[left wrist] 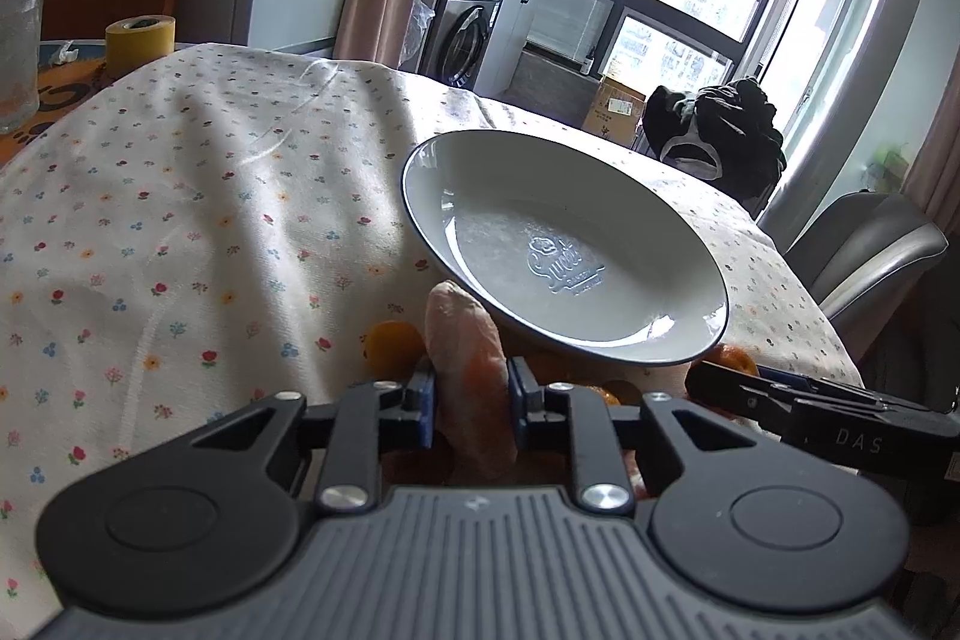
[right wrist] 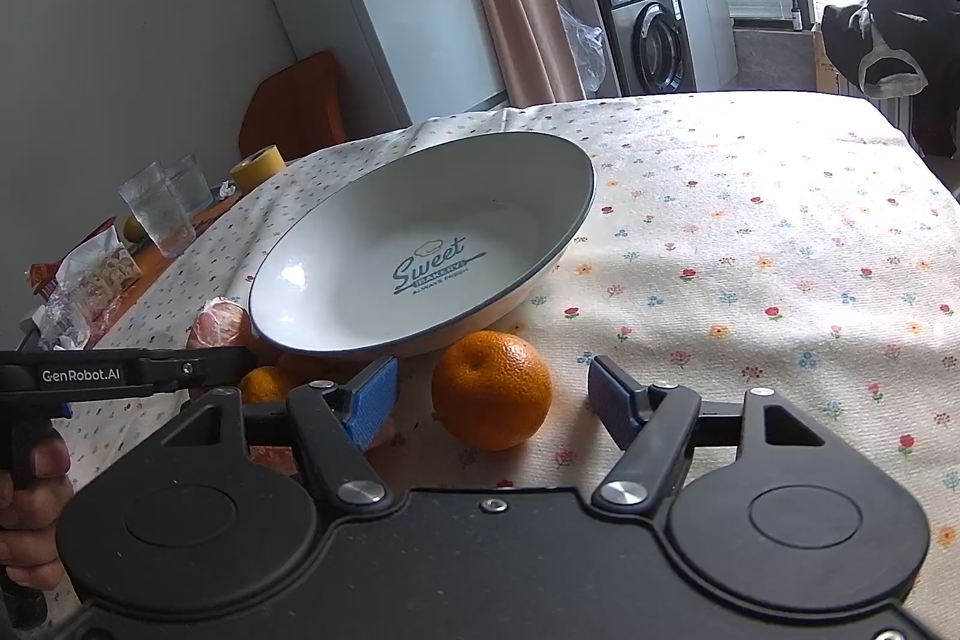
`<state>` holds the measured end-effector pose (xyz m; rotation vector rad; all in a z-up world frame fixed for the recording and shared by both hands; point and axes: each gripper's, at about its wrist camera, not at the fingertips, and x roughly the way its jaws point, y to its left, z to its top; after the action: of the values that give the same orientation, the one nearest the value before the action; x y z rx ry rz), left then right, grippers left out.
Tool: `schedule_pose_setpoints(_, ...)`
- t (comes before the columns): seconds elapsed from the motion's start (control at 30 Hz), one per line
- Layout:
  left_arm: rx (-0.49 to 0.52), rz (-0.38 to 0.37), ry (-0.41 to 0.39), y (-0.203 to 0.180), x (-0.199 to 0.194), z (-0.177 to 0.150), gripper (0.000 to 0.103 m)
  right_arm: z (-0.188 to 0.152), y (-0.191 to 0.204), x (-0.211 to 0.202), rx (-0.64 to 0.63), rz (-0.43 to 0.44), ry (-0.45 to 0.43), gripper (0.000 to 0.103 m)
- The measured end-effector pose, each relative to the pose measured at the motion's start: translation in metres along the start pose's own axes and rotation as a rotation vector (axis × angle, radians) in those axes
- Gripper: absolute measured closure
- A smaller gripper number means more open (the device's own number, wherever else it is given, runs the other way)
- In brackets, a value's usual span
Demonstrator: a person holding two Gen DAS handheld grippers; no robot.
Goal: Organize fruits
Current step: 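Grasp a pink pomelo segment with the left tool while the right tool grasps a mandarin, then carry the pomelo segment into the bowl with the left tool while the right tool carries the mandarin there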
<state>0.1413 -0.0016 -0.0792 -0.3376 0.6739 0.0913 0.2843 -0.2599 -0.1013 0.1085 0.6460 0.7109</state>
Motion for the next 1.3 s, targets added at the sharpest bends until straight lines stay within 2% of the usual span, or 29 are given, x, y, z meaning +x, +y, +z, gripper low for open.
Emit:
schedule_pose_setpoints(0.13,-0.011,-0.003,-0.009,0.000,-0.004,-0.001,0.082,0.001,0.002,0.002,-0.017,-0.004,0.011,0.062)
schedule_pose_setpoints(0.17,-0.011,-0.003,-0.011,0.000,-0.005,-0.001,0.082,0.001,0.002,0.002,-0.014,-0.003,0.013,0.063)
schedule_pose_setpoints(0.53,-0.020,-0.008,-0.048,0.005,-0.020,-0.004,0.082,-0.001,0.010,-0.013,-0.015,0.001,0.006,0.064)
schedule_pose_setpoints(0.97,-0.005,-0.044,-0.124,-0.003,-0.044,0.000,0.082,0.008,0.028,-0.037,-0.057,0.011,-0.058,0.064)
schedule_pose_setpoints(1.3,-0.007,-0.054,-0.161,-0.003,-0.054,0.007,0.082,0.019,0.040,-0.039,-0.076,0.030,-0.087,0.064)
